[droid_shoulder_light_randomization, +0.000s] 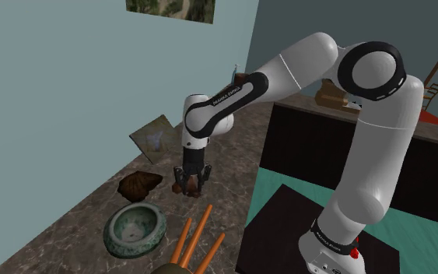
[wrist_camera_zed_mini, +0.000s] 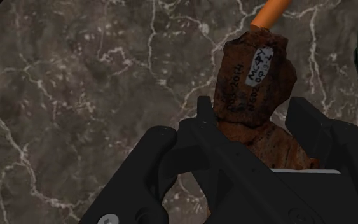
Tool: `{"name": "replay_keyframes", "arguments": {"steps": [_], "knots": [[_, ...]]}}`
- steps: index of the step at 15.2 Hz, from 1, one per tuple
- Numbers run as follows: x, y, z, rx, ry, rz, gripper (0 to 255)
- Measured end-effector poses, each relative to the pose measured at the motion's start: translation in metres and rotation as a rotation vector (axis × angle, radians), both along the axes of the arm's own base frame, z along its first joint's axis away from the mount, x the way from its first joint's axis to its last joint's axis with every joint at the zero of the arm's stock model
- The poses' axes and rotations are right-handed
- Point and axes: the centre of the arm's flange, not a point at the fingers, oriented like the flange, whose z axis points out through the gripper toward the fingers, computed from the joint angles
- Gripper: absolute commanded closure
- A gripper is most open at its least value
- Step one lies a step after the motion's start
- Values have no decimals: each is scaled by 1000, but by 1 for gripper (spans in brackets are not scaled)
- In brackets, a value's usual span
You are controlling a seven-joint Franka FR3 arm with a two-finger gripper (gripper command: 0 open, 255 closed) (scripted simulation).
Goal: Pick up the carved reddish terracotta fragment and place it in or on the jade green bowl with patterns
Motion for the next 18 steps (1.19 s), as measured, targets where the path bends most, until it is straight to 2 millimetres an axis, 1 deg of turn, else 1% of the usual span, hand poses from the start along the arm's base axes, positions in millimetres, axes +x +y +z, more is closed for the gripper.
{"name": "replay_keyframes", "arguments": {"steps": [12,15,16,18], "knots": [[0,1,63,0,0,0,255],[1,1,77,0,0,0,255],[0,7,77,0,0,0,255],[-2,30,80,0,0,1,255]]}}
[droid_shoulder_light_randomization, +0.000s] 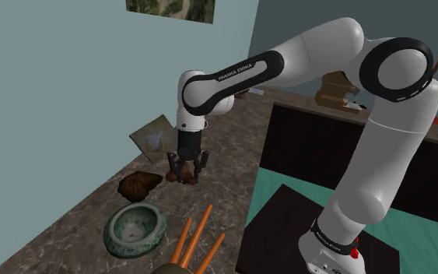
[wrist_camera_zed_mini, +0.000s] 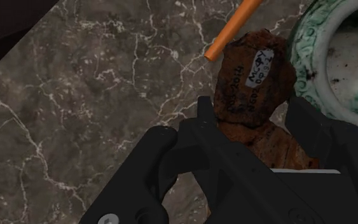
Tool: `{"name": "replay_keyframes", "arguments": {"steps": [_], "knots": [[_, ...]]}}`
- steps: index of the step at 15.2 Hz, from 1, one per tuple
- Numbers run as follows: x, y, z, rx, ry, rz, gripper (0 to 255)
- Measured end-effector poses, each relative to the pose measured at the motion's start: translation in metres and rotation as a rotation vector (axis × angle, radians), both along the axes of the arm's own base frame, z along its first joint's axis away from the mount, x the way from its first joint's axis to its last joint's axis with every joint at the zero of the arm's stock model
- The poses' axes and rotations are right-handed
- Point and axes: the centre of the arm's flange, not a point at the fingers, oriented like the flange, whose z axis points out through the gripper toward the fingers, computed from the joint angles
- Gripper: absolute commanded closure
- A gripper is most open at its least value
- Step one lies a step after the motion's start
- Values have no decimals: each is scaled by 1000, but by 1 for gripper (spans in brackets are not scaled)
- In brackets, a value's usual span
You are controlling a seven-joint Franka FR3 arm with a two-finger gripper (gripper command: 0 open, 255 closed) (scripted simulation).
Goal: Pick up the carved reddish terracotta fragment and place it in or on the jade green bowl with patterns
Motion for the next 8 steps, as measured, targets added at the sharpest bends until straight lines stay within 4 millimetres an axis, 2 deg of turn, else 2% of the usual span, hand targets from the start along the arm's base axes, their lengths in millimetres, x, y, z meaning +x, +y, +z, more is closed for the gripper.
{"name": "replay_keyframes", "arguments": {"steps": [8], "knots": [[-2,102,5,0,0,1,255]]}}
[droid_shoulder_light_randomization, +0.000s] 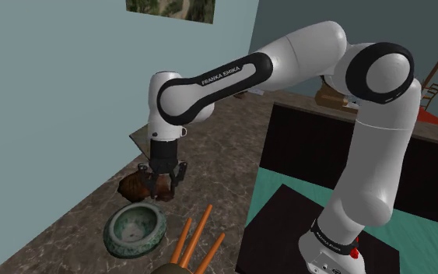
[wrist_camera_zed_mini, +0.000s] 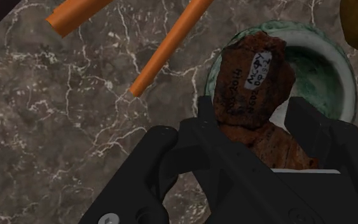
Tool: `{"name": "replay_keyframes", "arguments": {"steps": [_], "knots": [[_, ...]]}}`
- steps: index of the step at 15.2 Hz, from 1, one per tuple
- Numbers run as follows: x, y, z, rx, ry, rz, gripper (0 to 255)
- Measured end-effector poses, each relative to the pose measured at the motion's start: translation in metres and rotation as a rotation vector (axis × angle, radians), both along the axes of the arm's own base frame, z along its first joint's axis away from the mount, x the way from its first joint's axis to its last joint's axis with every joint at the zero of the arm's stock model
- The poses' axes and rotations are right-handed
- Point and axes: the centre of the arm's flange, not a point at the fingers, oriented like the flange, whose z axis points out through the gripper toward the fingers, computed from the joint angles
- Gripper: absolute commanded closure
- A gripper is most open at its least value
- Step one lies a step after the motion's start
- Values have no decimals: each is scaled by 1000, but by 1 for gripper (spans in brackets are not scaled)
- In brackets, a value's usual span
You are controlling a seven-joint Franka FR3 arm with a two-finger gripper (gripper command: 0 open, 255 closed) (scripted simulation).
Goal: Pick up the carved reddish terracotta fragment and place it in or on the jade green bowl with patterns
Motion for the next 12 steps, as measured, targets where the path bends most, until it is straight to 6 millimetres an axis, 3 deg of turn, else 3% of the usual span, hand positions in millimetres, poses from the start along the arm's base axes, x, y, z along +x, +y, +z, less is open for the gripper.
{"name": "replay_keyframes", "arguments": {"steps": [4,6,12], "knots": [[-7,54,4,1,-1,1,255],[-6,69,-6,0,0,0,255],[-6,74,-35,0,1,-2,255]]}}
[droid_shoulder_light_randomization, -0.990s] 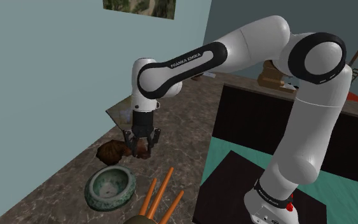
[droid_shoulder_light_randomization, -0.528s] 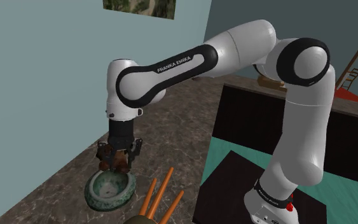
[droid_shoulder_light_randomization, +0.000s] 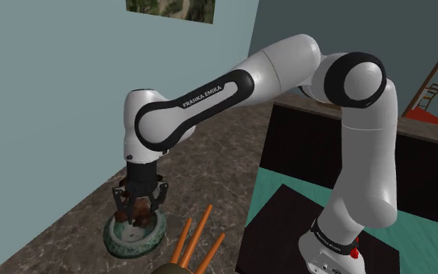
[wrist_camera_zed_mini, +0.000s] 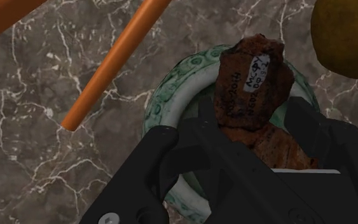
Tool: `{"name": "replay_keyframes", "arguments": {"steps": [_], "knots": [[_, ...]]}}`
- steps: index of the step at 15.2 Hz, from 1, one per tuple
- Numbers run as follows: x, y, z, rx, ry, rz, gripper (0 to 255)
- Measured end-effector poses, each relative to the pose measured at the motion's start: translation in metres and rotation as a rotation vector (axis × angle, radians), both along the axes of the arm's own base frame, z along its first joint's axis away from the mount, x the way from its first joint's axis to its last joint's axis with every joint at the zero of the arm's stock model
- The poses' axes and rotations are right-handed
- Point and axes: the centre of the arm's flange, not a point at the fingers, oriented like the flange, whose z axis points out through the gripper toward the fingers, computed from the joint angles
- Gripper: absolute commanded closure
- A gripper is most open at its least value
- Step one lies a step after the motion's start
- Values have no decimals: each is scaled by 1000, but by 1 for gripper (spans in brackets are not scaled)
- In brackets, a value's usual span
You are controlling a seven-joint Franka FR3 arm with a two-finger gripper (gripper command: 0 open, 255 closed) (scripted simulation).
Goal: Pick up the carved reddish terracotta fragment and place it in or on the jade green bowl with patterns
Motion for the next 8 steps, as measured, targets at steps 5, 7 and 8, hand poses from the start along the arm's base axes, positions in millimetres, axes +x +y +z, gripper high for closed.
{"name": "replay_keyframes", "arguments": {"steps": [5,7,8], "knots": [[0,0,-27,0,0,0,255],[0,-1,-35,0,0,0,255],[0,0,-37,0,-1,0,255]]}}
